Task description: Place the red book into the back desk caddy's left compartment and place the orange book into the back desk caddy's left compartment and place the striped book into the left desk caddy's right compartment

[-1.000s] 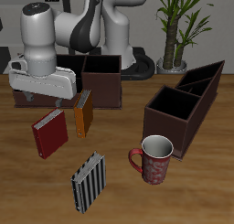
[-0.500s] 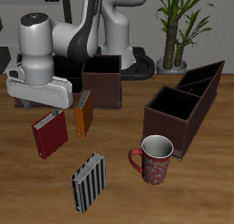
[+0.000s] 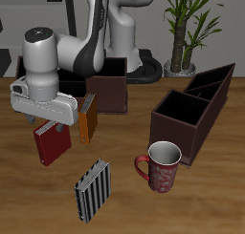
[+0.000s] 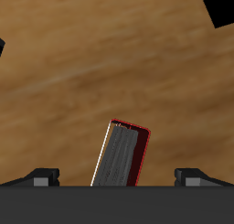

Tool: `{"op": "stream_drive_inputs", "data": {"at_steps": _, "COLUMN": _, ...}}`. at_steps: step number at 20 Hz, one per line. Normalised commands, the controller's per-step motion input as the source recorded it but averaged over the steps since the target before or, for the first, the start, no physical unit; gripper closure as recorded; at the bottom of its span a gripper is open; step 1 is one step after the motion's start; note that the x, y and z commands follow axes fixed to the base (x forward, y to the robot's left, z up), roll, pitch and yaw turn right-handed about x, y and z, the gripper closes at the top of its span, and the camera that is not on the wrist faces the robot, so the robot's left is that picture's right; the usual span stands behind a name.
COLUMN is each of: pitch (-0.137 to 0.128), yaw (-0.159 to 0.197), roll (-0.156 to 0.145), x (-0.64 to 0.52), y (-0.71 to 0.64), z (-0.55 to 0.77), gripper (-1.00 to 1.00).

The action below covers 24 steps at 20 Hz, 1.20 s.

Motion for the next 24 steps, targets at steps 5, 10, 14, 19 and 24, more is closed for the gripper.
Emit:
{"op": "stream_drive_inputs", "data": {"at_steps": 5, "pitch": 0.023, "yaw": -0.013, "roll": 0.001, "x": 0.03, "y": -0.01, "z": -0.24, "gripper": -1.00}}
{"op": "stream_drive_inputs", "data": {"at_steps": 10, "pitch": 0.040, "yaw": -0.007, "roll": -0.010, "x": 0.03, "y": -0.07, "z": -0.30, "gripper": -1.00}}
{"op": "stream_drive_inputs", "data": {"at_steps": 14, "pitch": 0.055, "yaw": -0.019, "roll": -0.005, "x": 0.02, "y": -0.01, "z": -0.26, "gripper": -1.00}}
{"op": "stream_drive_inputs", "data": {"at_steps": 19, "pitch": 0.000, "yaw": -0.023, "roll": -0.010, "x": -0.07, "y": 0.00, "z": 0.03, "gripper": 1.00}}
{"op": "stream_drive_inputs", "data": {"at_steps": 24, "pitch": -0.025, "yaw": -0.018, "roll": 0.015, "x": -0.05, "y": 0.02, "z": 0.23, "gripper": 1.00}}
